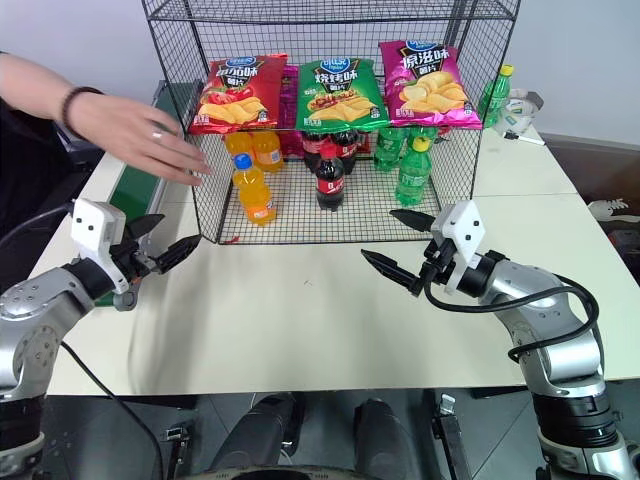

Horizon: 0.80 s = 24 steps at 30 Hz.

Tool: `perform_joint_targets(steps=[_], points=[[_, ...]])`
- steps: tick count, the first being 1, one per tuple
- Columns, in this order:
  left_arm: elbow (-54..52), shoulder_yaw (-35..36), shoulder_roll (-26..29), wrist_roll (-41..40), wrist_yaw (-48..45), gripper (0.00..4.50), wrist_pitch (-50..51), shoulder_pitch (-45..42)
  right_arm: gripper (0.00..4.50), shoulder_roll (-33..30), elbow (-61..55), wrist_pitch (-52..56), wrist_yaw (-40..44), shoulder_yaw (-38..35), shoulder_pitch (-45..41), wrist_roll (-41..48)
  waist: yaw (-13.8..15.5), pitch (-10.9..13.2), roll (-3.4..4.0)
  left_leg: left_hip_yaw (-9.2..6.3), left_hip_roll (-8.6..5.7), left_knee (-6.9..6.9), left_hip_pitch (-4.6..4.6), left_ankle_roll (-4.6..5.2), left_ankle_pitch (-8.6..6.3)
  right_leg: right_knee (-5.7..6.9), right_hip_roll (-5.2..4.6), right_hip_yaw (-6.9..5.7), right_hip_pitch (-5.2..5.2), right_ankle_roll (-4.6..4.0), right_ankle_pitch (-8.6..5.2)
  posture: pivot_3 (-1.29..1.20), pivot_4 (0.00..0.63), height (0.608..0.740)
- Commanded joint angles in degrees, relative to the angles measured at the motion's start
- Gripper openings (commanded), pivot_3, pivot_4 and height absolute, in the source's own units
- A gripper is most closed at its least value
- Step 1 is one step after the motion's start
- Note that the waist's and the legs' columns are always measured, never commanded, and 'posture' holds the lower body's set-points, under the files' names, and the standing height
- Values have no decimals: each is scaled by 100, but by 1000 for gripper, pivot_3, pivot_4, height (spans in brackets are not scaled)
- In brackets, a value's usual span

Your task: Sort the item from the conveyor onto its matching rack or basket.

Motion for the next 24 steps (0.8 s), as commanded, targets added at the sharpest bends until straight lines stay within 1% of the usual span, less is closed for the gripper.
perform_joint_targets(steps=[1, 24], points=[[-202, 172, 44, -41, 89, 4469, -33, -42, 4500, 3, -35, -76, 33, -5, -126, 23, 1, 0, 0, 0, 0, 0, 0, 0, 0, 0, 0, 0, 0, 0, 0, 0, 150, 740], [-140, 132, 11, -60, 183, 4469, -125, -143, 4500, 134, 98, -231, 20, 109, -237, -74, 0, 0, 1, 0, 0, -1, 0, 0, 0, -4, 0, 0, 0, 0, 0, 0, 150, 740]])
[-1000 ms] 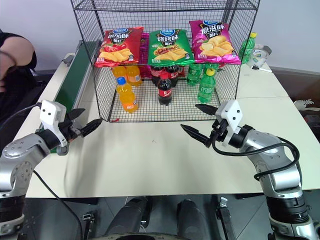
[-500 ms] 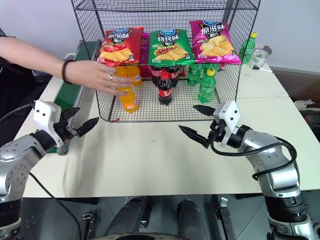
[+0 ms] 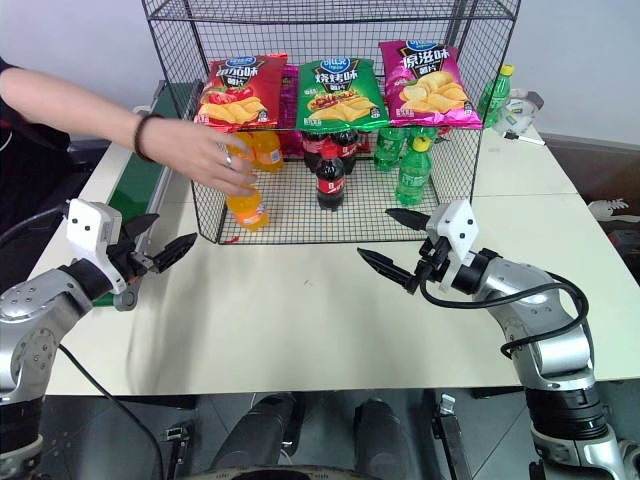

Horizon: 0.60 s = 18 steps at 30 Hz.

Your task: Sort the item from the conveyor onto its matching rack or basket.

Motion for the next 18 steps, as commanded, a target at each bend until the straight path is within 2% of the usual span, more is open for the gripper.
perform_joint_targets(steps=[1, 18], points=[[-143, 140, 5, -70, 9, 4469, -112, -120, 4500, 19, -157, -70, -28, -36, -72, 26, 0, 0, 0, 0, 0, 0, 0, 0, 0, 0, 0, 0, 0, 0, 0, 0, 150, 740], [-230, 199, -201, -43, 241, 4469, -108, -81, 4500, 72, 25, -68, 5, 70, -367, -21, 6, 1, 2, 0, 0, 0, 0, 0, 0, -1, 0, 0, 1, 1, 0, 0, 150, 740]])
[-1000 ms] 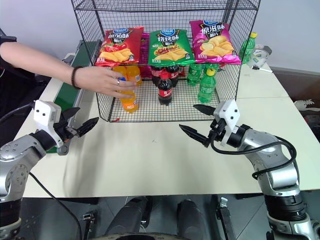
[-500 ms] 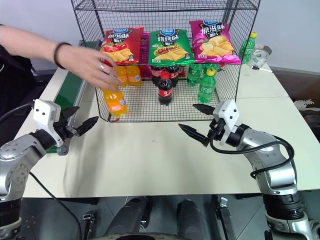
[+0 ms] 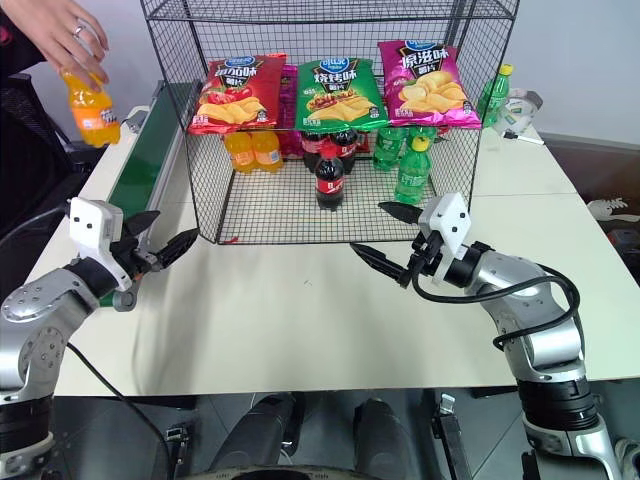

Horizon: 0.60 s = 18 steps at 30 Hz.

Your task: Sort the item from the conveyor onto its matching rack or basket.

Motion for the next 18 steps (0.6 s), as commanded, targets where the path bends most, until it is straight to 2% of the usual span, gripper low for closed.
perform_joint_targets(steps=[1, 18], points=[[-225, 187, 43, -47, 28, 4469, -110, -12, 4500, -28, -40, -81, 43, -76, -99, 28, 0, 0, 0, 0, 0, 1, 0, 0, 0, 0, 0, 0, 0, 0, 0, 0, 150, 740], [-121, 274, -33, 13, 228, 4469, -232, 22, 4500, -9, -15, -92, 105, -23, -157, 0, -5, 0, 0, 0, 0, -1, 0, 0, 0, -1, 0, 0, 0, 0, 0, 0, 150, 740]])
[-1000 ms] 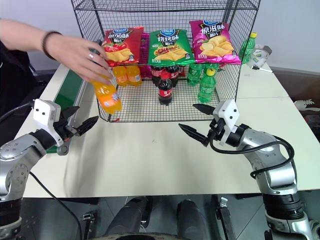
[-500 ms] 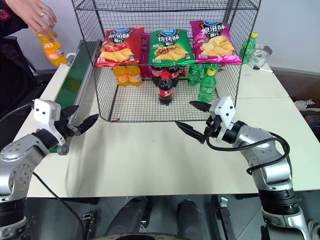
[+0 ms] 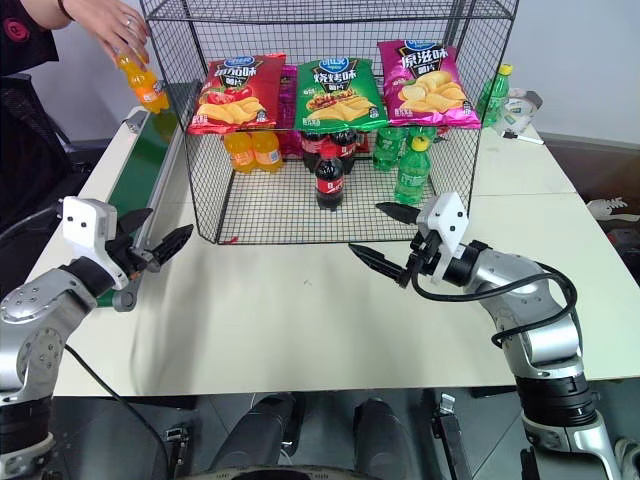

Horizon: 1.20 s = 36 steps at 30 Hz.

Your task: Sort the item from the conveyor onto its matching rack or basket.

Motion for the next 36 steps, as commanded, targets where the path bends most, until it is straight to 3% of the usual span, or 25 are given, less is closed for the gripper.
perform_joint_targets(steps=[1, 19, 31, 36], points=[[-52, 204, -6, 35, 94, 4469, -186, -65, 4500, 3, -105, -88, -17, -62, -52, 8, 0, 0, 0, 0, 0, 0, 0, 0, 0, 0, 0, 0, 0, 0, 0, 0, 150, 740], [1412, 838, -143, 1006, 1565, 4469, -1160, -617, 4500, 179, -133, -140, -106, 38, -94, -22, 0, 0, -1, 0, -1, 1, 0, 0, 0, 0, 1, -1, -4, 18, 10, 0, 150, 740], [1436, 1001, -223, 1201, 1872, 4469, -1279, -355, 4500, 267, -191, -162, -77, 125, 13, 3, 0, 0, -1, 0, -1, 1, 0, 0, 0, 1, 1, -1, -7, 20, 11, 0, 150, 740], [1614, 1140, -202, 1042, 1528, 4469, -1730, -257, 4500, 279, -154, -193, -57, 128, 16, -11, 0, 0, -1, 0, -1, 2, 0, 0, 0, 0, 1, -1, -9, 19, 11, 0, 150, 740]])
